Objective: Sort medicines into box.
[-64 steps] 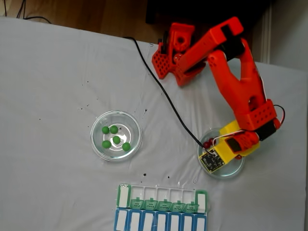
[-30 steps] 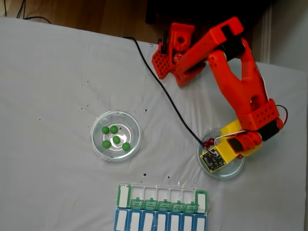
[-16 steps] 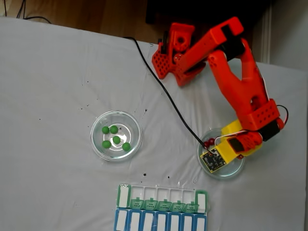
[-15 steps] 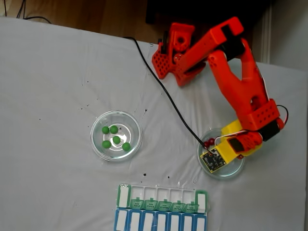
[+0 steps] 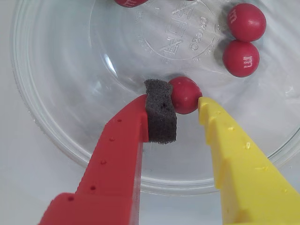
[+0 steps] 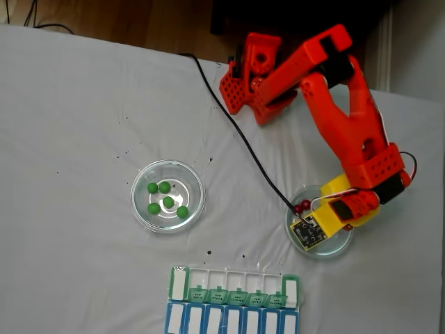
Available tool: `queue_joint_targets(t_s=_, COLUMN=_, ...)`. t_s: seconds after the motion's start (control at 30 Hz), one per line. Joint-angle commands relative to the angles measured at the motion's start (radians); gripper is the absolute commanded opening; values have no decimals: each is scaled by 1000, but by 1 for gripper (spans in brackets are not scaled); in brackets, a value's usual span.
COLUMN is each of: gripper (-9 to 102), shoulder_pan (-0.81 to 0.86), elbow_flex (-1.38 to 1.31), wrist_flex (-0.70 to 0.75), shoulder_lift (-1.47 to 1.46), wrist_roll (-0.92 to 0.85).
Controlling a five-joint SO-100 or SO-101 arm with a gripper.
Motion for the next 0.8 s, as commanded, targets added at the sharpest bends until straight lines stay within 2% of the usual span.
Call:
queue_joint_targets(t_s=0.0, gripper=11, shoulder_pan=-21, elbow_flex=-15, wrist_flex=-20, shoulder_lift=26, wrist_roll=-8)
queue_joint_targets(t_s=0.5, gripper=10, shoulder_pan=-44, elbow_flex=52, wrist_flex=-94, shoulder_lift=-17, wrist_roll=-15)
queue_joint_targets(t_s=0.77, gripper=7, shoulder_pan=-44, elbow_flex=49, wrist_flex=-84, shoulder_lift=0, wrist_roll=-18)
